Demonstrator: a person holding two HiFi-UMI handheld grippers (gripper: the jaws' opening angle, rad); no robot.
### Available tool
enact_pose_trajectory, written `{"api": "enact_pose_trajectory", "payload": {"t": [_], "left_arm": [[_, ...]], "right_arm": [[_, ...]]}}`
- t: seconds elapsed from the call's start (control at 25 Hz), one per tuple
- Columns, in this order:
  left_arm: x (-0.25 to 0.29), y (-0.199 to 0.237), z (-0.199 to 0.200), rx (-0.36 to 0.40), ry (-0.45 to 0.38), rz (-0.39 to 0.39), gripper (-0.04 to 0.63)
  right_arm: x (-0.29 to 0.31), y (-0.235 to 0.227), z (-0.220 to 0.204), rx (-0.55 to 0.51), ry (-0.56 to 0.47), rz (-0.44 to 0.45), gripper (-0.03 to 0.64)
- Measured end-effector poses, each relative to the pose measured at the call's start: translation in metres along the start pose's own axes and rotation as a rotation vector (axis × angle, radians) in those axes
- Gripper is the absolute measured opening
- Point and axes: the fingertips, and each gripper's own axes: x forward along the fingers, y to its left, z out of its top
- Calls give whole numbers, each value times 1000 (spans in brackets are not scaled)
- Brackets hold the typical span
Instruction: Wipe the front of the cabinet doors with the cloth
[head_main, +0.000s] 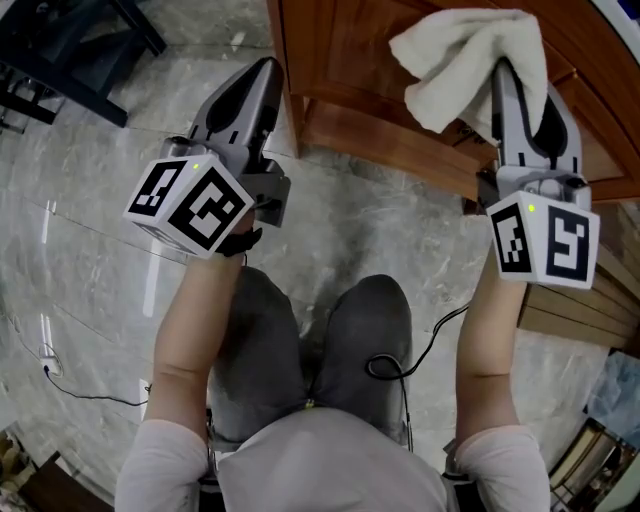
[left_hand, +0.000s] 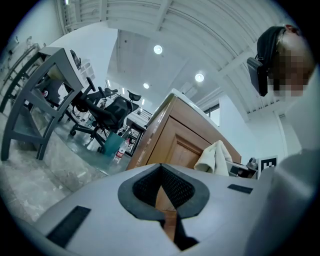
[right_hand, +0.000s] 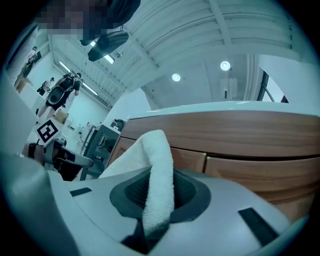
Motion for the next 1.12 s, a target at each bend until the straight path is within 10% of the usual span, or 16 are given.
{"api": "enact_pose_trajectory", "payload": {"t": [0.48, 1.12], "left_arm": [[-1, -19, -2, -2, -7, -26, 17], [-43, 35, -1, 0, -19, 83, 17]], "right_arm": [[-42, -34, 1, 0, 11, -86, 81], [51, 134, -19, 29, -8, 185, 81]]}}
